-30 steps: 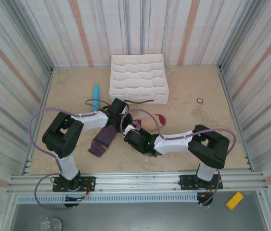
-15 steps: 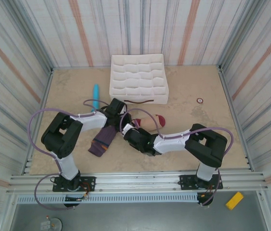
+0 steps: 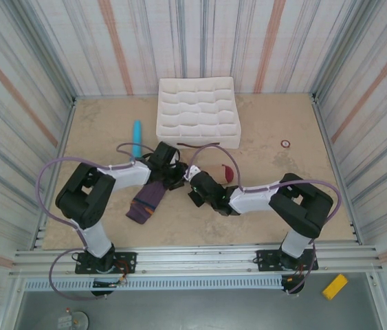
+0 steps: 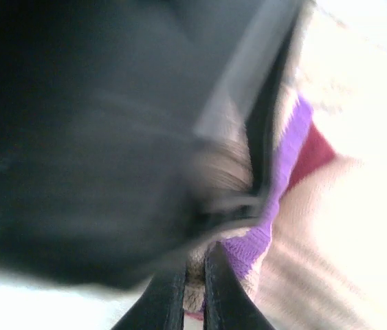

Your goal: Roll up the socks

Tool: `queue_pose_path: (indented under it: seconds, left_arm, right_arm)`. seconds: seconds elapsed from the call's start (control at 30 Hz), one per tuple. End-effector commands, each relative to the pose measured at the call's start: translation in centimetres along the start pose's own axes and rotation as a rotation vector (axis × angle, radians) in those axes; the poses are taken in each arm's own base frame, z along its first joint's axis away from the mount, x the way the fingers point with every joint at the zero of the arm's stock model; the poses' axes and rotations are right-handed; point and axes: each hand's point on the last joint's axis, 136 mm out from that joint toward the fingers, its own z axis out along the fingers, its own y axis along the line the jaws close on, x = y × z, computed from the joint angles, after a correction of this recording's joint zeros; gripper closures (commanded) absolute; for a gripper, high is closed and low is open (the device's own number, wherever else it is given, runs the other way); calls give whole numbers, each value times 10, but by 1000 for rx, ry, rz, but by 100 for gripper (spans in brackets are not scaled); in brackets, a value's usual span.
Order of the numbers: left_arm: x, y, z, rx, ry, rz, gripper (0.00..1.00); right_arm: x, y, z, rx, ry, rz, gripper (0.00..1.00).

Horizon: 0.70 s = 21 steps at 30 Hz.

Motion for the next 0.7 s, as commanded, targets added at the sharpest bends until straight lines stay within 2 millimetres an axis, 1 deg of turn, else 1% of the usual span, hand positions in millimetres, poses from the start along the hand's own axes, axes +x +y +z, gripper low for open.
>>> queue_pose_path:
  seconds: [0.0,0.2,0.33,0.43,0.57,0.67]
  left_arm:
    - [28,21,-4,-48,82,-27,40]
    - [24,22,1,-25,57,-46,40]
    - [19,12,2,45,23,-42,41]
    - [15,6,-2,69,0,-25,41]
    - [11,3,-9,69,-37,-8,41]
    - [10,2,-11,68,-43,-3,41]
  right_arm:
    - [88,-22,8,56,278,19,100]
    - [95,-21,9,32,300,59,100]
    - [95,-20,9,-33,304,143,100]
    - [97,-20,9,-137,321,271,100]
    - [96,-24,8,-288,347,492,100]
    - [99,-31,9,-366,369,673,100]
